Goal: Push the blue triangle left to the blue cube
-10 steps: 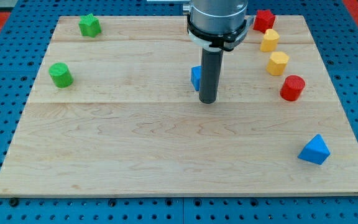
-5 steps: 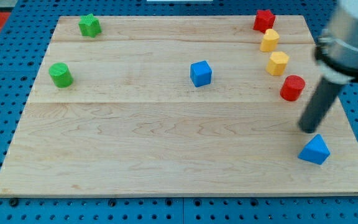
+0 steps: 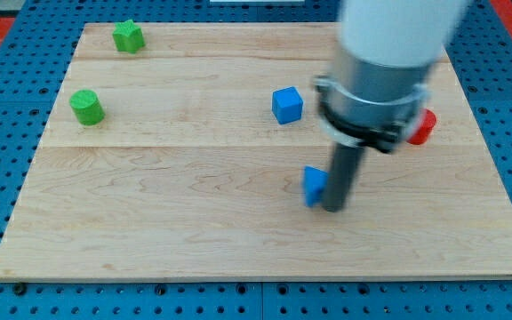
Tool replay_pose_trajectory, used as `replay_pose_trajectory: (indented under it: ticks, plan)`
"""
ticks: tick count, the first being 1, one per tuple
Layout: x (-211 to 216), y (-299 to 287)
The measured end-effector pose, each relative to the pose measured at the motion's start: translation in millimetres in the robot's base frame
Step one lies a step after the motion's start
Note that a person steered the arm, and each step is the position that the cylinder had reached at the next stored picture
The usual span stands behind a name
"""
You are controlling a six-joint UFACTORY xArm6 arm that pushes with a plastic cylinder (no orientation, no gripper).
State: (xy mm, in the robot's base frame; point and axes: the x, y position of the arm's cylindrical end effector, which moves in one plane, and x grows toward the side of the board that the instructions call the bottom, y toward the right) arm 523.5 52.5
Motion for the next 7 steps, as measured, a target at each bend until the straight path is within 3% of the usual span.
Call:
replay_pose_trajectory:
  ticks: [1, 2, 3, 5, 6, 7]
  plan:
    - [-47.2, -52.4]
    - [-89.8, -54.3]
    - [-59.2, -33.8]
    - [-127.5, -23.9]
    - [-134.0, -68.4]
    - [-121.4, -71.7]
